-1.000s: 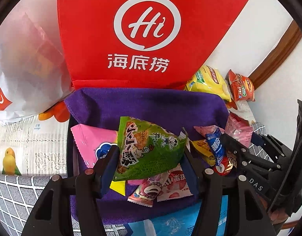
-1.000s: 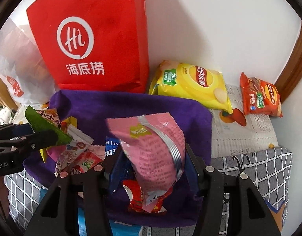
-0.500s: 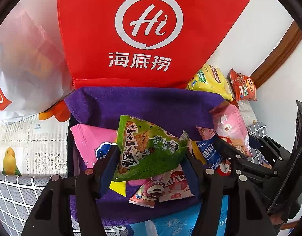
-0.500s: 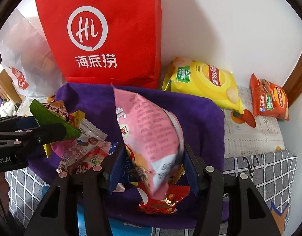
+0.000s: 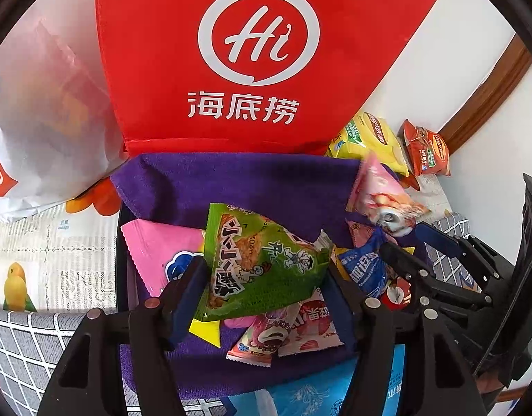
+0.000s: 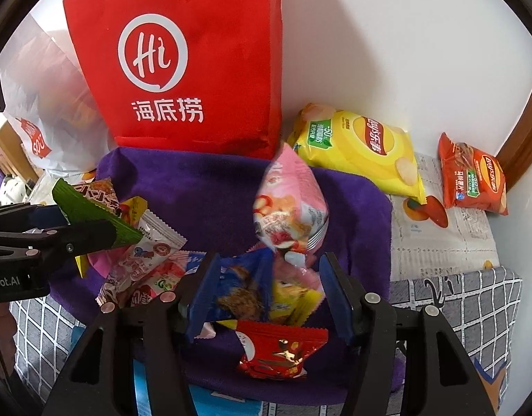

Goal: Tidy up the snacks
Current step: 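Open both tools to drop the packets onto the purple towel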

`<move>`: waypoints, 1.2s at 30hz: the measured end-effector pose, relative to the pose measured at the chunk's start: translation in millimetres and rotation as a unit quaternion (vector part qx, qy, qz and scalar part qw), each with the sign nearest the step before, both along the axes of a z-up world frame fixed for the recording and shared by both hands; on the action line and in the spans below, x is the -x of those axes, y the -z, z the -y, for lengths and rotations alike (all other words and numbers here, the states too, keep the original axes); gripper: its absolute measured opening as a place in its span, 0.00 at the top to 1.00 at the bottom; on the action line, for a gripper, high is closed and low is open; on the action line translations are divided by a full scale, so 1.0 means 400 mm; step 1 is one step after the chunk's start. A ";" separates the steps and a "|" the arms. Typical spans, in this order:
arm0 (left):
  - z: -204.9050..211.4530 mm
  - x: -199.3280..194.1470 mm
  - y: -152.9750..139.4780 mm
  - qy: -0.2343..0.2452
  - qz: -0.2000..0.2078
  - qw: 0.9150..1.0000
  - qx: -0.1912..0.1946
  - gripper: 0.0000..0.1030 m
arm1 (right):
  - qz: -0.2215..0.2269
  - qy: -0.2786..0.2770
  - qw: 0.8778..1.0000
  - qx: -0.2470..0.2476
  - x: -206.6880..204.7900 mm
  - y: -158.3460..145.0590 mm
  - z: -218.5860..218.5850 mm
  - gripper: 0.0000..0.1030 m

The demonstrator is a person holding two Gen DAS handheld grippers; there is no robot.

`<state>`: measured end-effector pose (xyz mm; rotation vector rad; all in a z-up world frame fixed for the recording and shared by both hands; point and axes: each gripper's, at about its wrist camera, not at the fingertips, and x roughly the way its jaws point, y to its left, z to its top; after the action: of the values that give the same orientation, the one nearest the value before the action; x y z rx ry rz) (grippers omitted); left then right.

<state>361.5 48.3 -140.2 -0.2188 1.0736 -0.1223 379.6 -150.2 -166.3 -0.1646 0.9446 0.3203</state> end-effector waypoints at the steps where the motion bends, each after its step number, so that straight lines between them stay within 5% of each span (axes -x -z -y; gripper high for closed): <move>1: 0.000 -0.001 0.000 0.000 0.000 1.000 0.000 0.38 | 0.000 0.002 1.000 -0.001 -0.001 -0.001 0.002 0.43; 14: 0.009 -0.001 -0.003 0.008 0.003 1.000 -0.008 0.29 | -0.007 0.010 1.000 -0.004 -0.011 0.001 0.013 0.42; 36: -0.005 0.034 -0.084 0.002 0.044 0.999 0.000 0.07 | 0.018 0.020 0.999 -0.035 0.008 -0.063 0.044 0.27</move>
<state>347.8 50.4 -106.6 -0.2100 0.9867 -0.1345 376.5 -167.8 -141.2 -0.0859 0.8994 0.3117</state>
